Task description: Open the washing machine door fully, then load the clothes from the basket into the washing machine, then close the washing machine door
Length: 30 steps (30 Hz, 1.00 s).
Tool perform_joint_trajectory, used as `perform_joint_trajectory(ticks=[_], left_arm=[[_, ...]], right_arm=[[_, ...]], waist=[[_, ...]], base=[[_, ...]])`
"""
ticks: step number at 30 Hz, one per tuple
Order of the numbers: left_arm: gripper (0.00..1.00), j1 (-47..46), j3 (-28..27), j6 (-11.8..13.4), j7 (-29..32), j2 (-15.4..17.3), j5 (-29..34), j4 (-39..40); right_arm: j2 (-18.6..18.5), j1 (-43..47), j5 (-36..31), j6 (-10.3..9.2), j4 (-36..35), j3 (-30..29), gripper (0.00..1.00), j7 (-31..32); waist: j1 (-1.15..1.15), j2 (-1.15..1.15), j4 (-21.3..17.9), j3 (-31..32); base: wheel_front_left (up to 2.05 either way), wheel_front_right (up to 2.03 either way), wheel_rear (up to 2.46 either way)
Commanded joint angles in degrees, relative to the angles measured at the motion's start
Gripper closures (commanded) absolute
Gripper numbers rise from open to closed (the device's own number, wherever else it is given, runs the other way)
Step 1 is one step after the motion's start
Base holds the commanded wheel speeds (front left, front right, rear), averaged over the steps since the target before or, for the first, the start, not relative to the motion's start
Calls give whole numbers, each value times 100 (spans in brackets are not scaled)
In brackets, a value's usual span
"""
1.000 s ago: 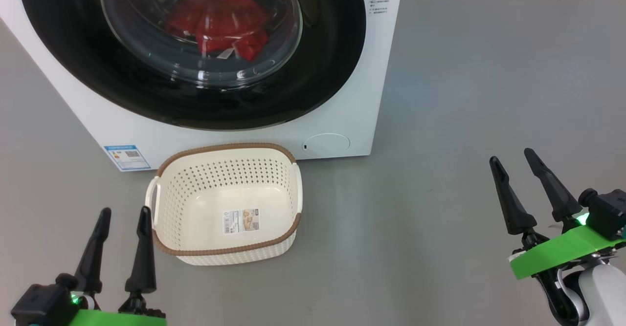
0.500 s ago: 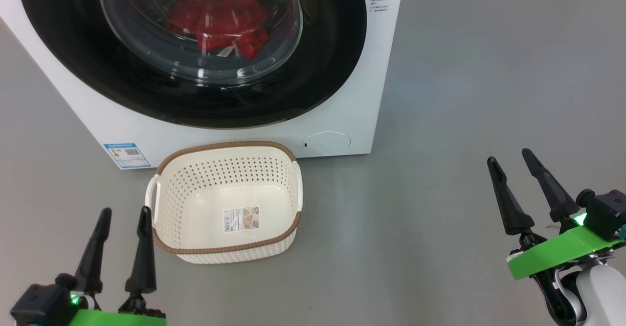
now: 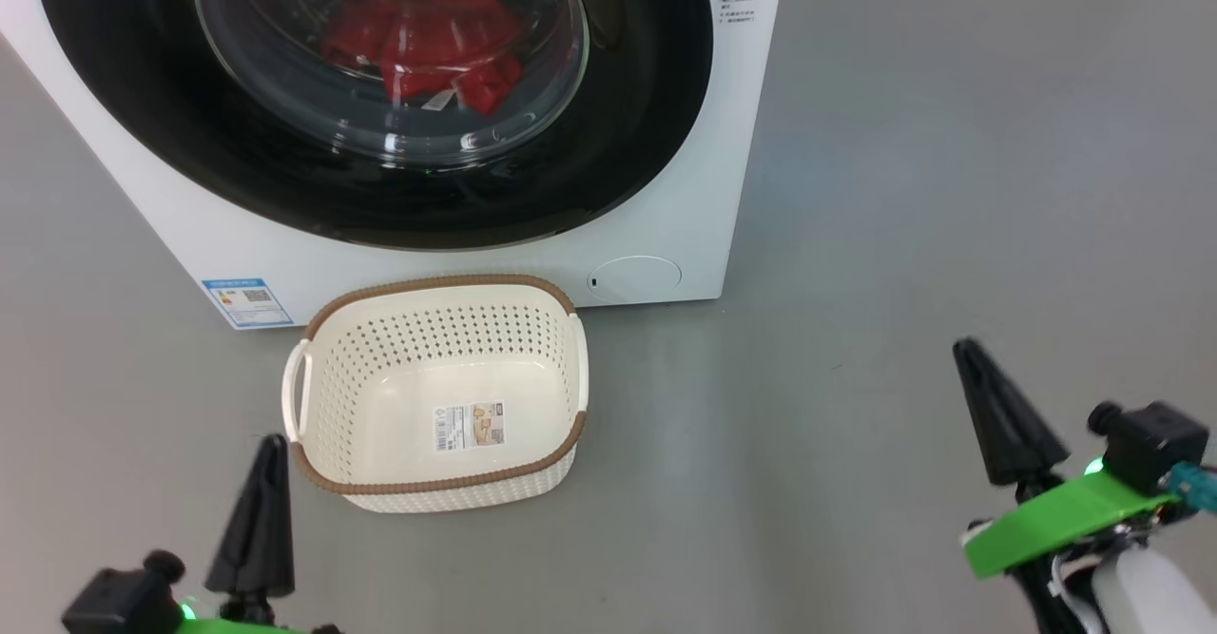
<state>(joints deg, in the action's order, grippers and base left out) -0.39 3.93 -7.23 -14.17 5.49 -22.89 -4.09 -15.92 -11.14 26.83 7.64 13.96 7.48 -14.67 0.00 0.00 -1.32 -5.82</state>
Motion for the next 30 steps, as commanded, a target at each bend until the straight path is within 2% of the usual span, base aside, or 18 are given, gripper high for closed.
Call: perform_joint_trajectory(ticks=[1, 6, 11, 30], left_arm=[[100, -38, -19, 0, 16, 38, -83, 64], [100, -46, -47, -1, 89, 37, -373, 34], [100, -73, -74, -1, 161, 35, -662, -21], [100, -164, -184, -6, 428, 21, -1690, -193]], right_arm=[[-33, -42, 78, 0, -86, -25, 100, 15], [11, -7, 351, -1, -94, -68, 100, 90], [55, 10, 624, -1, -80, -110, 100, 165], [224, 81, 1591, -4, -61, -277, 100, 444]], waist=[[0, 0, 1, 1], [13, 0, 7, 41], [1, 0, 12, 54], [0, 0, 31, 133]], base=[[0, 0, 0], [0, 0, 0], [0, 0, 0], [0, 0, 0]])
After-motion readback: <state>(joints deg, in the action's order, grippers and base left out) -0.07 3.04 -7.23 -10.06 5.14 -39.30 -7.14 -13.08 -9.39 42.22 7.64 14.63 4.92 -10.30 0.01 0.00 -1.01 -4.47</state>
